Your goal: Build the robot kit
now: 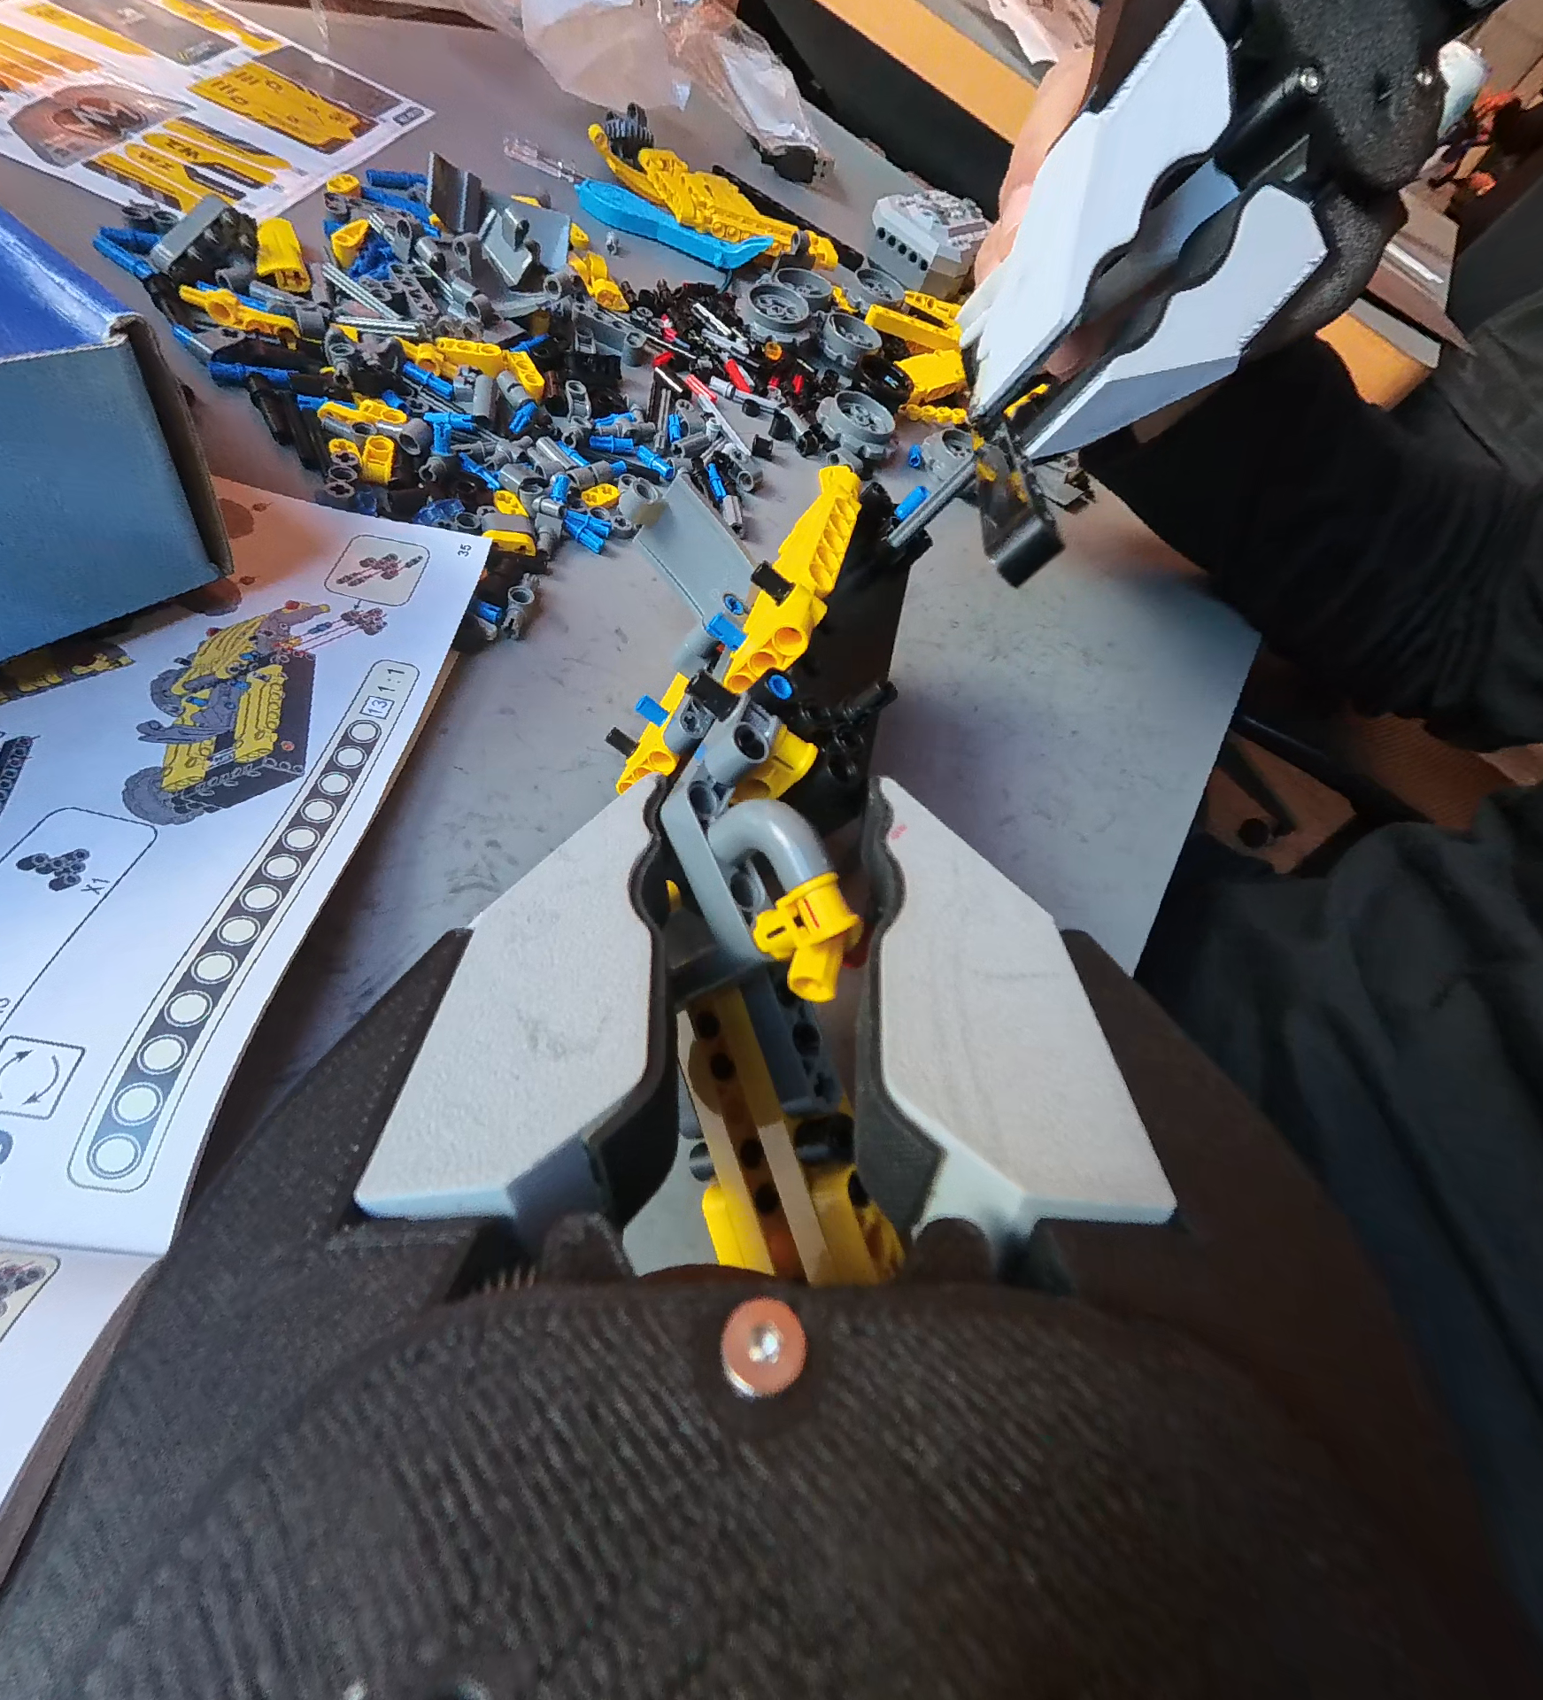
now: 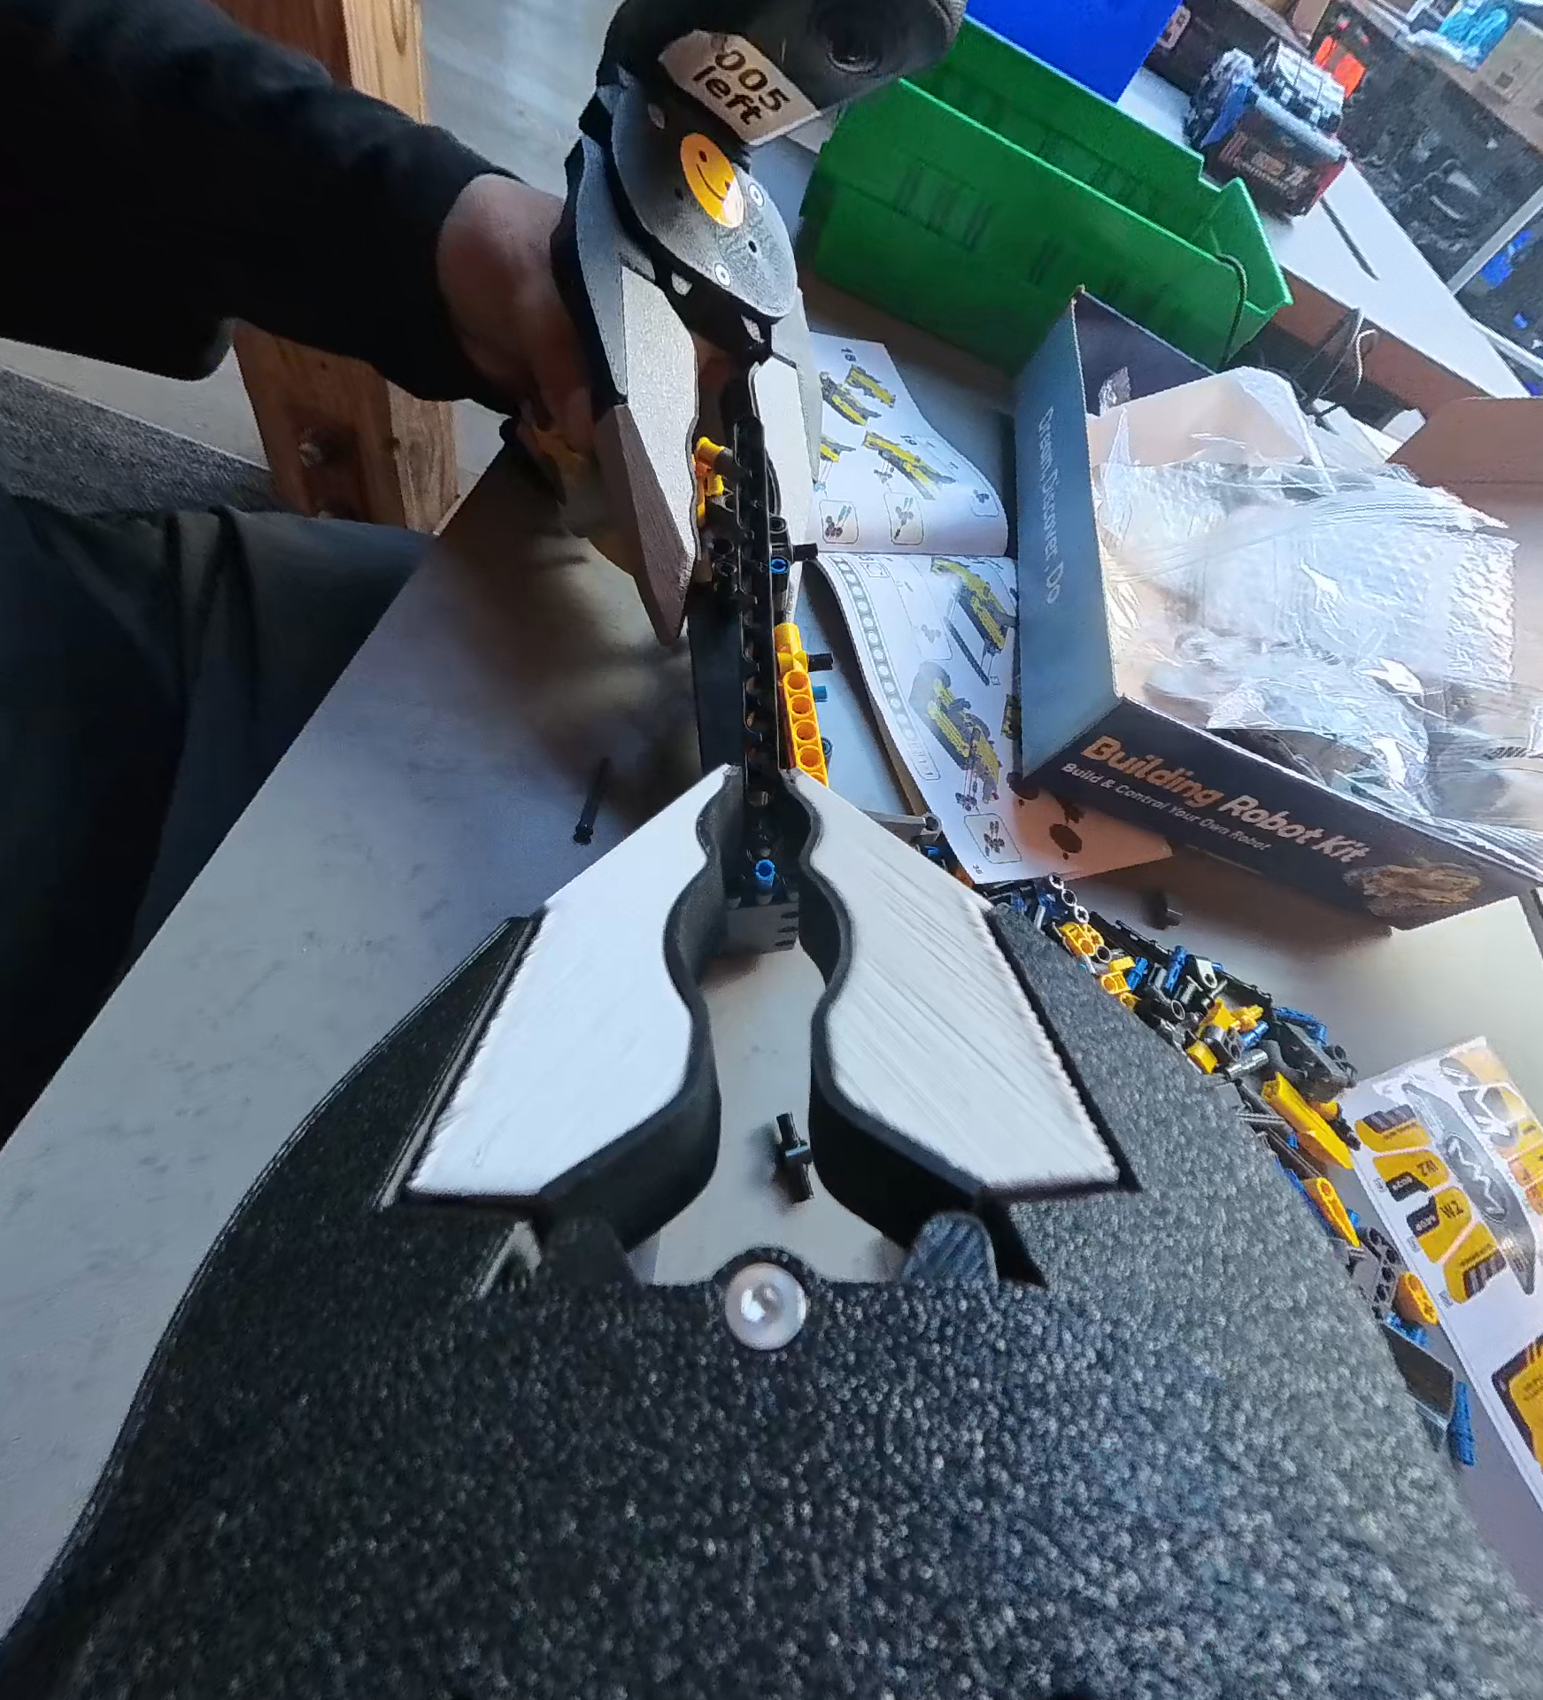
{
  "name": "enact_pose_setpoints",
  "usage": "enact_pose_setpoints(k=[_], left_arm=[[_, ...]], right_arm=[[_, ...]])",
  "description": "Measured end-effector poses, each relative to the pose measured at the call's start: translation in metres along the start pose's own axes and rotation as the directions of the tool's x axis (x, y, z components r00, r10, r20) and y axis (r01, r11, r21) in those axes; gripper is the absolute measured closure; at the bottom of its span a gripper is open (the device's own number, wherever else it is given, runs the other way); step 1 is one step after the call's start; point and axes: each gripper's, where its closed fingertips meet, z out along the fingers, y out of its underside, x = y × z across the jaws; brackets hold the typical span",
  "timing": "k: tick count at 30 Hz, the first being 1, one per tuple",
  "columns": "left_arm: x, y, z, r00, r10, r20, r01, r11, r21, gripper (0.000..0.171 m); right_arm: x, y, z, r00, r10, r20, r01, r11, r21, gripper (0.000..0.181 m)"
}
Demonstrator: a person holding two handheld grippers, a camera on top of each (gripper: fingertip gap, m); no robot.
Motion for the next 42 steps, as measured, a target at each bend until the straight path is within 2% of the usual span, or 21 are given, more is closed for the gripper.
enact_pose_setpoints(k=[16,42], left_arm=[[0.001,0.0,0.0,1.0,0.004,0.0,-0.004,1.0,0.002,0.134],[0.0,0.0,0.0,0.999,-0.038,-0.034,0.038,0.999,0.007,0.132]], right_arm=[[-0.002,-0.005,-0.001,0.996,0.078,0.053,-0.083,0.992,0.091,0.174],[0.011,-0.006,-0.013,0.986,0.162,0.039,-0.166,0.974,0.151,0.174]])
